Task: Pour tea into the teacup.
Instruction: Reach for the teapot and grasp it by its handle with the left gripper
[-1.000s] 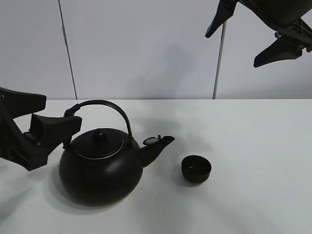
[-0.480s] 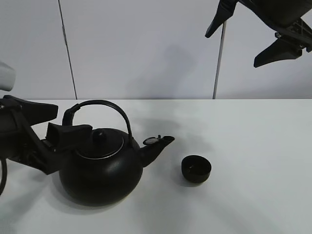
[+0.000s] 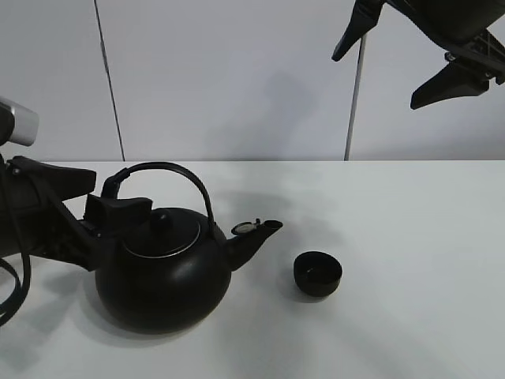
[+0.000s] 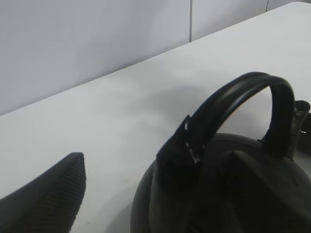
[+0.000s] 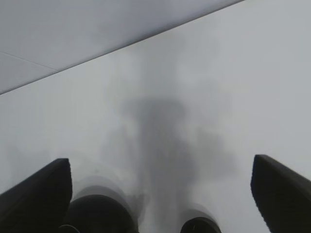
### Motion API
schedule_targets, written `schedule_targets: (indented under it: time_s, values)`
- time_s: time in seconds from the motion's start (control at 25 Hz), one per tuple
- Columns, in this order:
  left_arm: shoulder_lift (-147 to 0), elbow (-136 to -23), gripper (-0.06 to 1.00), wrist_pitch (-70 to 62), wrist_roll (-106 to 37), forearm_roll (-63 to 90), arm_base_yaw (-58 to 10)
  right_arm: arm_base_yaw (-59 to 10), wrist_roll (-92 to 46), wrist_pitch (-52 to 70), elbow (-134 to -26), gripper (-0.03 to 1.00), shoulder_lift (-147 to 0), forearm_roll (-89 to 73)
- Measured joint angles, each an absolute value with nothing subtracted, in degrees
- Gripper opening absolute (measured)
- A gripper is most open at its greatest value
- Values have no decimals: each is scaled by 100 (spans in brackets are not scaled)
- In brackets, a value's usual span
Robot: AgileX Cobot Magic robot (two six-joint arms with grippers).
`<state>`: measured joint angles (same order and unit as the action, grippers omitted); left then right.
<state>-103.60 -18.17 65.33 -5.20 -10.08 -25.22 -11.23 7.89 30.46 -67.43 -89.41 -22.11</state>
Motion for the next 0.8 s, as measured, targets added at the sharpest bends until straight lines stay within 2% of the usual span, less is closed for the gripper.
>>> schedule_targets:
  time_s: [0.8]
  values:
    - [-10591,-1996,55,6585,-344,-851,-2518,-1123,789,3005,-6743,69,-8941,-2211]
